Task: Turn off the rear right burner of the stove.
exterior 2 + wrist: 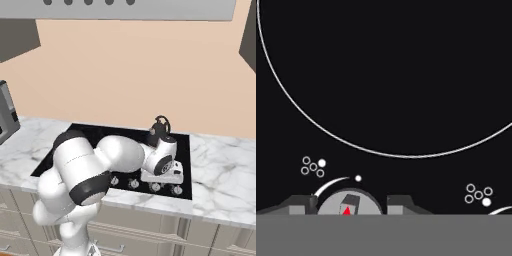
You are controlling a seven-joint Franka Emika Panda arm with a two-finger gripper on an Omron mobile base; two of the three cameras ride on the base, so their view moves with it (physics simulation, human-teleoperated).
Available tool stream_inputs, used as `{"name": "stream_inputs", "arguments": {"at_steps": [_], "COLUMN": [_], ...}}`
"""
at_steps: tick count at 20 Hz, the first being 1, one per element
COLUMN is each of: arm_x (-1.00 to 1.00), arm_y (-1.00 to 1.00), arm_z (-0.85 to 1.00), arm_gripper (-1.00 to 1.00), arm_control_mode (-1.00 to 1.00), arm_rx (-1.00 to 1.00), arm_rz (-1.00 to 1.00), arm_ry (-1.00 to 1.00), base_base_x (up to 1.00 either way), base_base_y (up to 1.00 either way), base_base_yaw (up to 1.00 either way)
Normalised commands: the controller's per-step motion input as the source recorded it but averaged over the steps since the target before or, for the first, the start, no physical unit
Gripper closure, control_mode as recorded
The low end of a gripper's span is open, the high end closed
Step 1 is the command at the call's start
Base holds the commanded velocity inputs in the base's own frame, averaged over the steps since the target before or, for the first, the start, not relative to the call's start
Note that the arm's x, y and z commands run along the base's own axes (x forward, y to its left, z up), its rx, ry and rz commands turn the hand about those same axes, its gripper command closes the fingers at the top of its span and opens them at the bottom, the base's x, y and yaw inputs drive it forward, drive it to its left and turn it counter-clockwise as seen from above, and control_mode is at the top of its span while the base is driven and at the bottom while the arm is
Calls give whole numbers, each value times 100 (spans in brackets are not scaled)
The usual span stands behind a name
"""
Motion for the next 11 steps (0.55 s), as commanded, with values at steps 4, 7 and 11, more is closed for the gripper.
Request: {"name": "stream_inputs", "arguments": {"at_steps": [4, 7, 11], "arm_x": [-22, -33, -4], "arm_y": [0, 0, 0], "arm_z": [-42, -21, 0], "arm_gripper": [100, 100, 100], "arm_control_mode": [-100, -100, -100], "arm_rx": [-3, -3, 1], "arm_rz": [-74, -69, -25], "arm_ry": [6, 1, 0], "base_base_x": [0, 0, 0], "base_base_y": [0, 0, 0], "base_base_yaw": [0, 0, 0]}}
